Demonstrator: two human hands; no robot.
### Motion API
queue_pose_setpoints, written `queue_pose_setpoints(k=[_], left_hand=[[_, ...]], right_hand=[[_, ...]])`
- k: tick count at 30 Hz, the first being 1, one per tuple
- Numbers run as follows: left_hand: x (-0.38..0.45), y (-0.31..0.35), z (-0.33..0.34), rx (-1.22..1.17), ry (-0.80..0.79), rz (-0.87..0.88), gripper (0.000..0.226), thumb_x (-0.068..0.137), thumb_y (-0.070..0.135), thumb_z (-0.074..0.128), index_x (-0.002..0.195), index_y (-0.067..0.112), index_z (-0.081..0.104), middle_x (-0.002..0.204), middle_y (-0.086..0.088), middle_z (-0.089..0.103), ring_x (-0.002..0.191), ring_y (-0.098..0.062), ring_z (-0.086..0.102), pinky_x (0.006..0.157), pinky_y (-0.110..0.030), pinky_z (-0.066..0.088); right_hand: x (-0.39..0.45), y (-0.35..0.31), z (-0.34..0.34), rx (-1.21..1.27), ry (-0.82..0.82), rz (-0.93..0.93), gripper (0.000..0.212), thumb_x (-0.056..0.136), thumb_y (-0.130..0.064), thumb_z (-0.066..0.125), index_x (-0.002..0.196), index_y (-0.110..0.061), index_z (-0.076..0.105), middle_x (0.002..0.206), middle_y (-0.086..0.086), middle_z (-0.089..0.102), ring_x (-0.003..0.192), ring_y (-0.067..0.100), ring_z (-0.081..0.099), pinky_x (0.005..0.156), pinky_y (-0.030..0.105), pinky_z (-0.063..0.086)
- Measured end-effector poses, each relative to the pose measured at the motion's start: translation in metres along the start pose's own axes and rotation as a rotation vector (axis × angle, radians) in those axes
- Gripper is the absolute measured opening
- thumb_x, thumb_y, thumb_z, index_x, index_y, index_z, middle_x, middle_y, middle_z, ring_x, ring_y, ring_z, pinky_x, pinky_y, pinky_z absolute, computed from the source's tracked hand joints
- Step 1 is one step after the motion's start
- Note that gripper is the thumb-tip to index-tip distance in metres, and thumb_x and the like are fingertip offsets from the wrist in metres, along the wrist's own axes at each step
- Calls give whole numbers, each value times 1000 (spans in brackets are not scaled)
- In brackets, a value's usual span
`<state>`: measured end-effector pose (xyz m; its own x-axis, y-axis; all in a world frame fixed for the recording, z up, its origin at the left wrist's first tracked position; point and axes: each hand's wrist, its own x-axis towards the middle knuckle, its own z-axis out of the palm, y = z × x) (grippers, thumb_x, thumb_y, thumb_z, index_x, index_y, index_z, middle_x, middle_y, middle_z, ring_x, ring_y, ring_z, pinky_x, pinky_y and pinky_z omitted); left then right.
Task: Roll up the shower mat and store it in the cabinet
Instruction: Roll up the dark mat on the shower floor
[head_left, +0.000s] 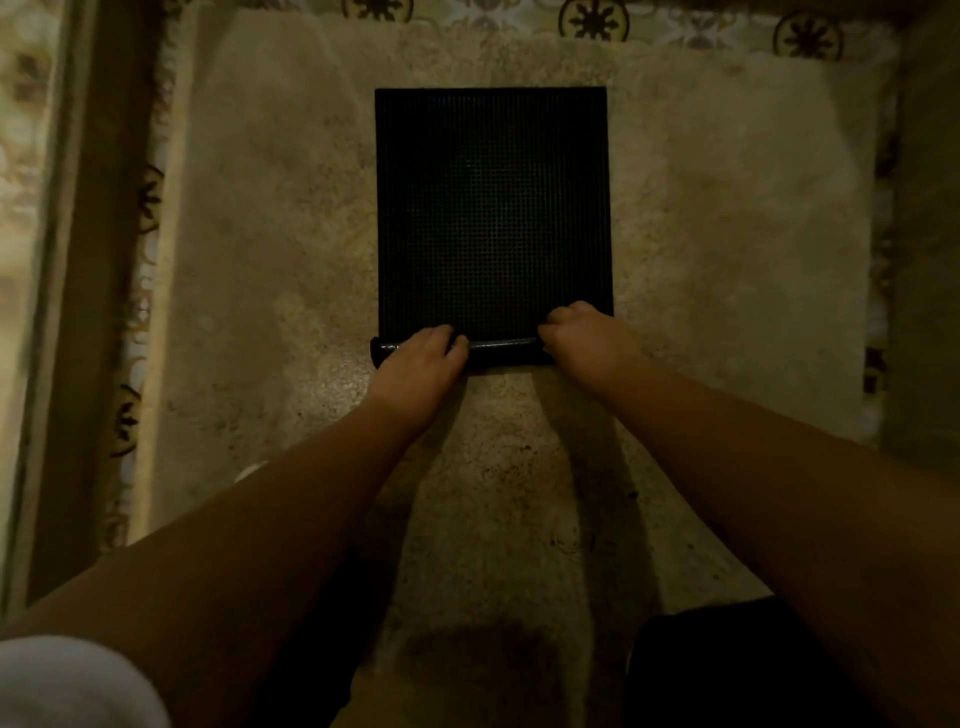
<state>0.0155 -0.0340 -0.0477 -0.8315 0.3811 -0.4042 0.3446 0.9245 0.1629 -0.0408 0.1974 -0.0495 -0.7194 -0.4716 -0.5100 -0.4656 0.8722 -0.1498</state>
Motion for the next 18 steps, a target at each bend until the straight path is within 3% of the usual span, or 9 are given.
queue_pose_setpoints(k=[3, 5, 7, 11, 15, 18], left_hand=[[9, -1, 0, -15, 37, -44, 52, 82, 5, 63, 129, 13, 43, 123, -15, 45, 111, -33, 43, 73, -40, 48], [19, -3, -6, -47, 11, -57, 41, 81, 2, 60, 119, 14, 48, 112, -13, 49, 101, -31, 47, 64, -37, 42], [25, -7, -10, -68, -8, -54, 39, 83, 2, 58, 120, 13, 50, 109, -13, 52, 100, -32, 51, 66, -40, 43], [22, -12, -12, -69, 31, -35, 43, 83, 5, 58, 125, 11, 50, 107, -14, 59, 98, -34, 58, 67, -42, 46], [21, -13, -8, -73, 41, -24, 45, 85, 5, 57, 129, 5, 51, 124, -21, 55, 114, -37, 51, 89, -45, 46], [25, -12, -8, -45, 56, -73, 44, 84, 9, 62, 126, 10, 47, 120, -18, 49, 109, -35, 46, 77, -44, 47]], right_hand=[[-7, -5, 8, 4, 43, -1, 36, 92, -7, 51, 128, -3, 56, 145, 18, 42, 133, 35, 36, 97, 48, 47], [-10, -6, 7, -56, 56, -9, 42, 93, -15, 51, 134, -5, 52, 150, 18, 37, 135, 35, 32, 100, 47, 41], [-10, -6, 5, -121, 69, 23, 47, 92, -22, 53, 137, -10, 49, 142, 15, 42, 126, 34, 39, 95, 44, 40], [-2, -4, 3, -112, 44, 81, 53, 91, -12, 54, 142, -12, 41, 126, 13, 53, 112, 32, 49, 82, 40, 46], [3, -1, -3, -11, 86, 98, 32, 88, -8, 54, 120, -11, 52, 108, 11, 62, 100, 30, 56, 66, 37, 44], [7, 4, -10, -8, 50, 72, 21, 88, -9, 54, 108, -11, 56, 101, 12, 63, 93, 31, 59, 62, 33, 39]])
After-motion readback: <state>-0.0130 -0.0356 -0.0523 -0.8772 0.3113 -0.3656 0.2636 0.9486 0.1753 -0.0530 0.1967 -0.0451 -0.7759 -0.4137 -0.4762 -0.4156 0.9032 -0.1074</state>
